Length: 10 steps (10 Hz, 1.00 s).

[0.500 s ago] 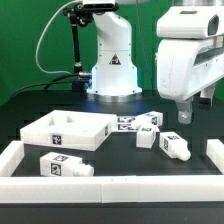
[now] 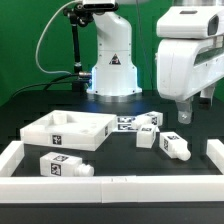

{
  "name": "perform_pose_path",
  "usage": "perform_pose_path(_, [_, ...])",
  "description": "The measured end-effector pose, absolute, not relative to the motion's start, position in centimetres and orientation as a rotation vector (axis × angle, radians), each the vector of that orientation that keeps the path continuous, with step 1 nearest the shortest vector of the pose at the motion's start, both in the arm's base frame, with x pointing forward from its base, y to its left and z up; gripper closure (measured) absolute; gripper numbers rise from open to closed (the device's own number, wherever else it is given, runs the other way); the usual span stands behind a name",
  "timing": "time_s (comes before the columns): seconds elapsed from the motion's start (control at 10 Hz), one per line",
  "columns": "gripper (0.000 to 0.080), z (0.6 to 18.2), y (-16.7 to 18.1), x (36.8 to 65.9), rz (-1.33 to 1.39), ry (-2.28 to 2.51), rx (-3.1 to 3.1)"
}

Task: Assemble one leg

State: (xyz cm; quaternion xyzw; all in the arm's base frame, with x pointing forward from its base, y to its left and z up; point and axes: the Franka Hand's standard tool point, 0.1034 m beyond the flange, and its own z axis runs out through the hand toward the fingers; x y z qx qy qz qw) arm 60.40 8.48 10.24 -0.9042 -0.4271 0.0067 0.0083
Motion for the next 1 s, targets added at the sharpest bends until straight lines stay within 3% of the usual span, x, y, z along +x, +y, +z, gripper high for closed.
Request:
perform_pose_path(0.2, [0.015, 9.3, 8.3, 57.9, 0.045, -1.084, -2.928])
perform_pose_path(0.4, [0.015, 7.0, 7.8, 56.3, 0.042, -1.008, -2.949])
perform_pose_path(0.9, [0.015, 6.8, 7.2, 57.0, -0.03, -1.025, -2.933])
perform_pose_path(1.0, [0.015, 5.9, 7.6, 55.5, -0.014, -0.891, -2.974])
